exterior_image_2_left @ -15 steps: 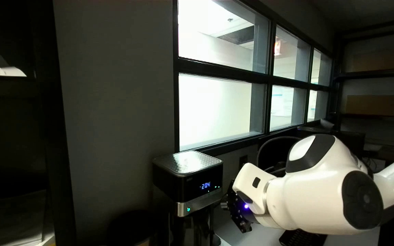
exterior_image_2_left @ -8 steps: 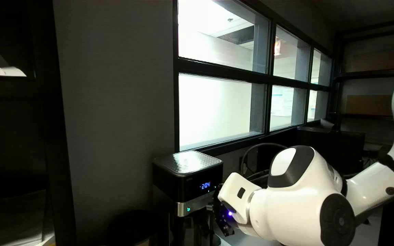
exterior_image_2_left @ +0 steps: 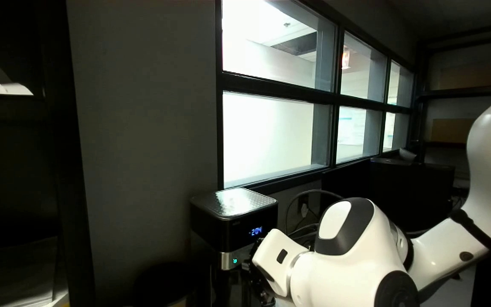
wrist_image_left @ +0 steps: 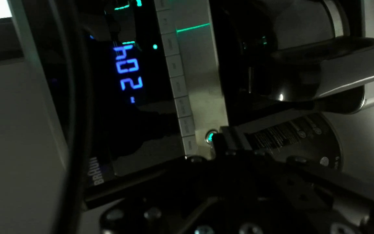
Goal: Press the coffee maker button
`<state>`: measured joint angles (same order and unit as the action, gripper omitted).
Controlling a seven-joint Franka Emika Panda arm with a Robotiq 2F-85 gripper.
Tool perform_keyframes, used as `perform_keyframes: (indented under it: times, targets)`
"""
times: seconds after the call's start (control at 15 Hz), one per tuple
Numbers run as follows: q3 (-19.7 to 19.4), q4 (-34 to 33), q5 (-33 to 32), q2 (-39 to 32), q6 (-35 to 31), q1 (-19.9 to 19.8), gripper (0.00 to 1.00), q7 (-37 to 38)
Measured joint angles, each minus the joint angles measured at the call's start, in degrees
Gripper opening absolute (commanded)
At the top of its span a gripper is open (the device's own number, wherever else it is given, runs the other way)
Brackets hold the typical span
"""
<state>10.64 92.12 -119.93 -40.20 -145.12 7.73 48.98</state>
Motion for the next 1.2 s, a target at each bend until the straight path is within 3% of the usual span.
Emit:
perform_keyframes:
  times: [1.2]
  targets:
    - [0.53,-7.38,-0.98,-5.45,1.67,0.25,0.00,0.00]
